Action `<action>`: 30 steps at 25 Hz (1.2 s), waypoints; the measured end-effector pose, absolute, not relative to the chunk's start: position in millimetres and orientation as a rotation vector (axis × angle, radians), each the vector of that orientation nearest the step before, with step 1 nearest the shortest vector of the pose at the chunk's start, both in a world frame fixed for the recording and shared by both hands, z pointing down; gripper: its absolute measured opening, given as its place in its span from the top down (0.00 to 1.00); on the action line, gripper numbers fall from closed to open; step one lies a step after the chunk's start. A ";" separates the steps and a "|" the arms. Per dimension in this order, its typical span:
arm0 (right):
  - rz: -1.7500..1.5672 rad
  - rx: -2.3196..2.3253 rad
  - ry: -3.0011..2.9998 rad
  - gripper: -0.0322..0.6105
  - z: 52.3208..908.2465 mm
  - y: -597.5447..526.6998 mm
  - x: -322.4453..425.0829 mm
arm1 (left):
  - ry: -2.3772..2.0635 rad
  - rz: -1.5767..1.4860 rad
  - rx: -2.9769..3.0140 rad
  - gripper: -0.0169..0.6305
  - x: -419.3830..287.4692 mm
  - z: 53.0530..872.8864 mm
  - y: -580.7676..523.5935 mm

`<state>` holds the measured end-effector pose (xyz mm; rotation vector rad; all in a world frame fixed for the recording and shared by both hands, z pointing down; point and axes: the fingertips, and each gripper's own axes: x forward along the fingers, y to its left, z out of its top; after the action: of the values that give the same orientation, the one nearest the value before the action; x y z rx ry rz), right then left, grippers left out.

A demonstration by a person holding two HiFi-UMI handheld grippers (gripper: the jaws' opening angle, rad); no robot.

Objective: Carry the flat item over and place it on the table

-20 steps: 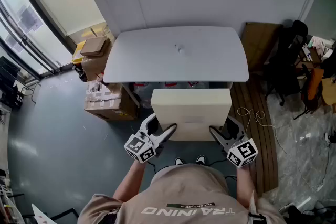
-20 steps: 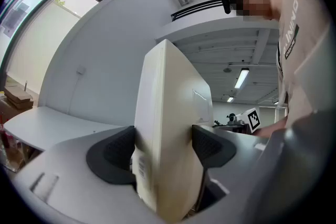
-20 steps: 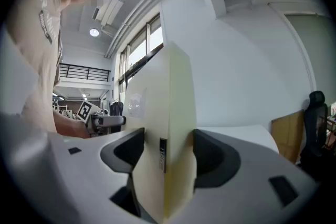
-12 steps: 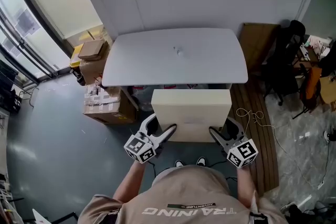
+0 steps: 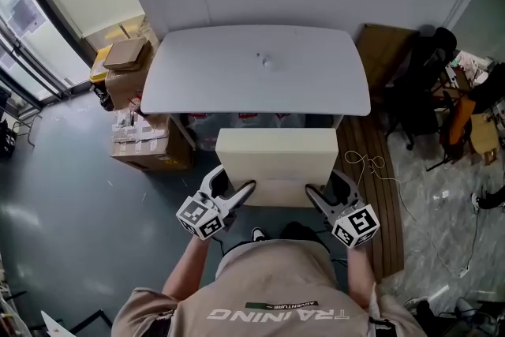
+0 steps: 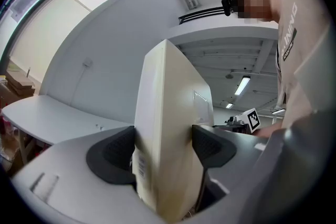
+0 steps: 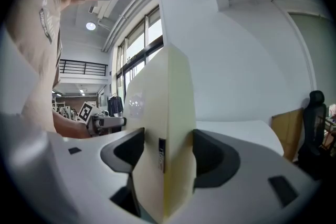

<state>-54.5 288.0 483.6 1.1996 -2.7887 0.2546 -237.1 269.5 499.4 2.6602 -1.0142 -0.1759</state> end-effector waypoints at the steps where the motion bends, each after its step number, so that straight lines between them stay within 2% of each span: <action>1: 0.262 1.206 -2.779 0.52 485.8 287.8 -54.8 | -1.007 -0.175 2.663 0.48 -237.2 501.1 268.9; 10: 0.322 1.233 -2.773 0.52 492.5 251.2 -46.4 | -0.986 -0.143 2.649 0.48 -229.2 505.3 228.3; 30: 0.352 1.140 -2.869 0.52 502.3 96.0 65.7 | -1.089 -0.017 2.676 0.47 -117.0 497.1 83.5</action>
<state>65.7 96.0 502.3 1.1404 -2.8687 0.3515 -117.0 83.5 497.1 2.6760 -1.0893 -0.0171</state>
